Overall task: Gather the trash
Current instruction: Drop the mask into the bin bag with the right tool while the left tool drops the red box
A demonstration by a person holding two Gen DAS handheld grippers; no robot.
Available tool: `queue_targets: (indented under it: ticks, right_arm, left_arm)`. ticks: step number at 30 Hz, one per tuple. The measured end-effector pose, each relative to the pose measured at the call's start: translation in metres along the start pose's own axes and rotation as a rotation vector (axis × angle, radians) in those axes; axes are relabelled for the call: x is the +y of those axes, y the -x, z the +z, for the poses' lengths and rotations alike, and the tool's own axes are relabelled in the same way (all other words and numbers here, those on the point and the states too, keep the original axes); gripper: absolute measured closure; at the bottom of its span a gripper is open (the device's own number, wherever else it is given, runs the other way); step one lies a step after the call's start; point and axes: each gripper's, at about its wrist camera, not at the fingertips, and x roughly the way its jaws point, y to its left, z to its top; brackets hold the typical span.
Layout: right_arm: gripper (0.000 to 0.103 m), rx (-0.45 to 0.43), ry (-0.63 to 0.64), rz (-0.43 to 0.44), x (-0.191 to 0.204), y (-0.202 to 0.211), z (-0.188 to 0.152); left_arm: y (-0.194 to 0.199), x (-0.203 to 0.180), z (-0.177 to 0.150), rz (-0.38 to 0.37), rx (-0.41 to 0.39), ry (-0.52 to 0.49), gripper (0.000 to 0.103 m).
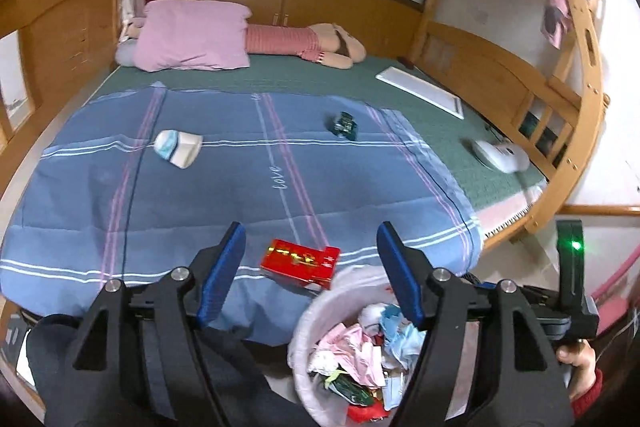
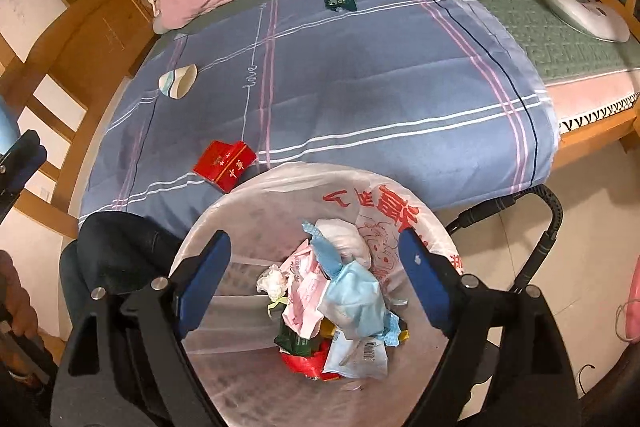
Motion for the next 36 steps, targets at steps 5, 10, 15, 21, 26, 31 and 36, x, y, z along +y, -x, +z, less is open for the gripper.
queue_targets:
  ticks: [5,10,15,21,26,31,36]
  right_arm:
    - [0.019,-0.011,0.007,-0.013,-0.001,0.001,0.003]
    - [0.019,-0.007,0.0,-0.02,-0.002,-0.001,0.003]
    - [0.019,-0.001,-0.025,-0.016,-0.01,-0.003,0.002]
    - [0.019,0.013,-0.066,-0.044,-0.029,-0.01,0.003]
    - [0.019,-0.015,-0.078,-0.034,-0.037,-0.004,0.004]
    - [0.019,-0.043,-0.084,-0.026,-0.038,0.005,0.006]
    - [0.019,-0.083,-0.093,-0.028,-0.039,0.019,0.012]
  left_arm:
    - [-0.003,0.016,0.002,0.025,0.006,0.035,0.029]
    - [-0.036,0.018,0.01,0.077,0.064,0.047,0.008]
    - [-0.155,-0.01,-0.012,0.095,0.325,-0.054,0.006]
    - [-0.219,-0.036,-0.048,0.126,0.398,-0.221,0.064]
    - [-0.203,-0.012,-0.045,0.106,0.356,-0.133,0.08]
    - [-0.129,-0.008,-0.017,-0.021,0.223,-0.084,0.08]
    - [-0.056,-0.036,-0.017,-0.206,0.168,-0.17,0.08]
